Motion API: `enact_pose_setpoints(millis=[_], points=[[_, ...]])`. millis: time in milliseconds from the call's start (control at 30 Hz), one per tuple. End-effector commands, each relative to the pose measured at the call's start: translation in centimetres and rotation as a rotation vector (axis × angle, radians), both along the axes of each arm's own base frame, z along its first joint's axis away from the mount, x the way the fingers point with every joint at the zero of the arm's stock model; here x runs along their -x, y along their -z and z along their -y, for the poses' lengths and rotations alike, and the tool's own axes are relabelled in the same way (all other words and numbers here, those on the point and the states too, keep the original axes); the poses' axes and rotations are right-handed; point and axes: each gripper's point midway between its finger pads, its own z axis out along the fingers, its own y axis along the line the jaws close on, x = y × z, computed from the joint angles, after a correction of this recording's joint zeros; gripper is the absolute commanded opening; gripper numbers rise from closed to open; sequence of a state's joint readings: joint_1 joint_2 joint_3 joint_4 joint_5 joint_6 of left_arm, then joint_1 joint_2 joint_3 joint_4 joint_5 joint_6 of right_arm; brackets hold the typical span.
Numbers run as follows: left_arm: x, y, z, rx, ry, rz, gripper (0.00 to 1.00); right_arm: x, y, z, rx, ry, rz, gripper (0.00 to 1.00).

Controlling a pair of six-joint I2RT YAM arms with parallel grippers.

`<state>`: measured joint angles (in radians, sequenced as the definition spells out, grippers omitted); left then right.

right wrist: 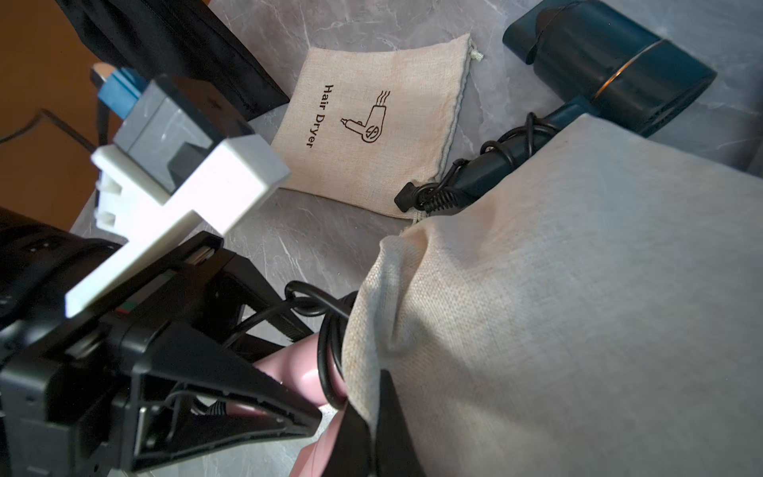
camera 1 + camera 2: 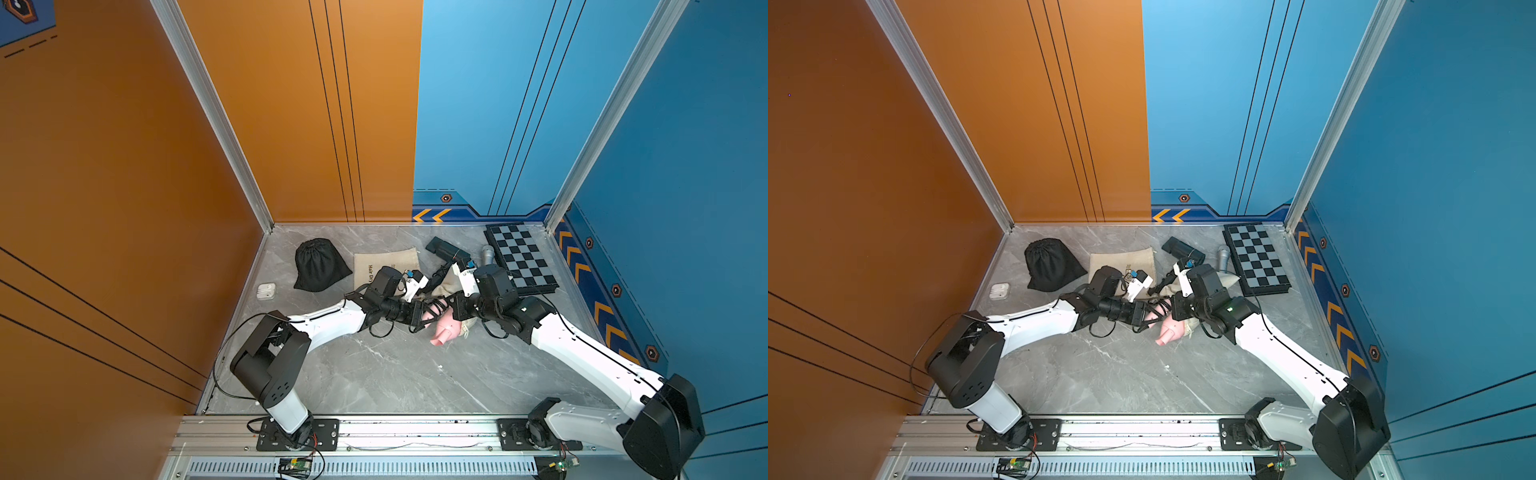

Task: Pack away hair dryers
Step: Place the hair dryer in the drawstring bag.

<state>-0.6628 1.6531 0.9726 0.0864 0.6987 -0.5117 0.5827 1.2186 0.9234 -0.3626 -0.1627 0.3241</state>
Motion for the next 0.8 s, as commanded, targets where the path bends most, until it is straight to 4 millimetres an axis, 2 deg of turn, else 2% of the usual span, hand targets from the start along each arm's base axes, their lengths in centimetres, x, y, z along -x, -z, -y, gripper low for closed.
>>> enact_pose_setpoints(millis=[0,367,433,633,767], points=[[-0.1,-2.4,1.7,0.072,0.065,0.074,0.08,0.4,0.2,-1.0,-0.049,-0.024,-0.018,0.00],[0.8,-2.2,2.4,0.068,0.092,0.065,0.08,-2.4,-1.1,-2.6,-0.074,-0.008,0.014,0.00],[0.8,-2.3,2.4,0.066,0.087,0.068,0.08,-2.6,-1.4,-2.2,-0.068,0.014,0.029,0.00],[0.9,-2.6,2.3,0.067,0.088,0.076,0.08,-3.1,-3.7,0.2,-0.129,0.140,0.151,0.00],[0.6,-2.4,2.1,0.062,0.081,0.078,0.08,-2.4,-3.7,-0.6,-0.148,0.090,0.119,0.00]])
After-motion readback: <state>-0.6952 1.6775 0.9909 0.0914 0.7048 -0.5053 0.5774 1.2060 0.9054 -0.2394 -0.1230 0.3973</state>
